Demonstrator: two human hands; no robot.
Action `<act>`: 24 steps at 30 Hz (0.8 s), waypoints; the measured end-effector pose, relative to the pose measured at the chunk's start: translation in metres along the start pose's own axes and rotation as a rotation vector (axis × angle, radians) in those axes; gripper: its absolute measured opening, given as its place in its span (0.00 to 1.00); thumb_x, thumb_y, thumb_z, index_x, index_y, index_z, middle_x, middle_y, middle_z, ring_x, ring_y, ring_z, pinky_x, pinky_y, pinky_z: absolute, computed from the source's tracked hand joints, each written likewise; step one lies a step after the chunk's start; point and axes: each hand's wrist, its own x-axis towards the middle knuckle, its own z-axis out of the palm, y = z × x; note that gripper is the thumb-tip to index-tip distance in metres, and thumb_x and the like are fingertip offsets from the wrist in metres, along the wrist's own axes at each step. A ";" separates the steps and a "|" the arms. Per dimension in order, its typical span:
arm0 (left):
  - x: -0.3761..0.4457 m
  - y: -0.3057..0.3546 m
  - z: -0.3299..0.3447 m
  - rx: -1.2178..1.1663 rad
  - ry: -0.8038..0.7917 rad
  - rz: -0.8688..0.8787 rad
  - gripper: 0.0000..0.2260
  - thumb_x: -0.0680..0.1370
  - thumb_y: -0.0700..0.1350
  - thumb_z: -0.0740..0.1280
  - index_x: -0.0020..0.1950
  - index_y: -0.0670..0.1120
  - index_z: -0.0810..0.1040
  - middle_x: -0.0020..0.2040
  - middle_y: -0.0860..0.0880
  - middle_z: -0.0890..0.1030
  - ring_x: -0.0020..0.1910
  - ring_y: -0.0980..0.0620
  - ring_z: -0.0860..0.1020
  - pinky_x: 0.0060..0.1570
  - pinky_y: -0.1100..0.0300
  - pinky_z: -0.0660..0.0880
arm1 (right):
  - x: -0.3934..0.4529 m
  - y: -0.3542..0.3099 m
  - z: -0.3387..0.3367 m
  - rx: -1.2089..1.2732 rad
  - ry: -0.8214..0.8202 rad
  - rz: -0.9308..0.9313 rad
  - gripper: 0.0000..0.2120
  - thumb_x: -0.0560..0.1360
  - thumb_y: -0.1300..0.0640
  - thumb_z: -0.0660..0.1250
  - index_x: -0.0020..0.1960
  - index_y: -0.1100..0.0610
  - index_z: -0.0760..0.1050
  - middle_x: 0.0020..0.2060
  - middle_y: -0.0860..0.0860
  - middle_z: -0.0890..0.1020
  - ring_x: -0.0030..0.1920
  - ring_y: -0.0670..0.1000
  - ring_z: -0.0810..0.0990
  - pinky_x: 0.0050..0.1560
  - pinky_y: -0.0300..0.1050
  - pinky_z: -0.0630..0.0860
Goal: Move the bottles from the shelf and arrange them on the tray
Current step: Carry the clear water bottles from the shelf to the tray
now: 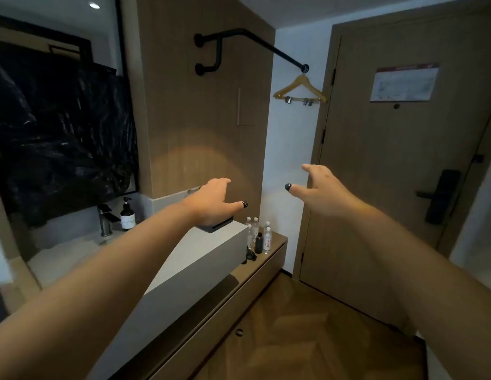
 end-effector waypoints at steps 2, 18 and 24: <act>0.020 -0.010 0.012 -0.004 -0.008 -0.004 0.34 0.78 0.58 0.63 0.77 0.45 0.55 0.77 0.44 0.59 0.73 0.43 0.64 0.70 0.47 0.65 | 0.019 0.011 0.012 -0.018 -0.015 0.019 0.34 0.78 0.44 0.61 0.77 0.55 0.53 0.77 0.52 0.55 0.76 0.55 0.56 0.72 0.55 0.60; 0.215 -0.100 0.114 -0.030 -0.133 -0.048 0.35 0.77 0.61 0.62 0.78 0.48 0.54 0.78 0.47 0.56 0.75 0.46 0.60 0.71 0.49 0.63 | 0.207 0.117 0.127 0.020 -0.124 0.096 0.32 0.78 0.46 0.62 0.77 0.54 0.55 0.77 0.52 0.57 0.75 0.54 0.59 0.70 0.52 0.63; 0.273 -0.099 0.179 -0.108 -0.191 -0.076 0.38 0.75 0.61 0.64 0.79 0.50 0.51 0.79 0.49 0.55 0.76 0.49 0.59 0.71 0.52 0.61 | 0.250 0.180 0.157 0.084 -0.149 0.097 0.30 0.78 0.50 0.63 0.76 0.52 0.56 0.76 0.50 0.58 0.75 0.52 0.59 0.70 0.51 0.63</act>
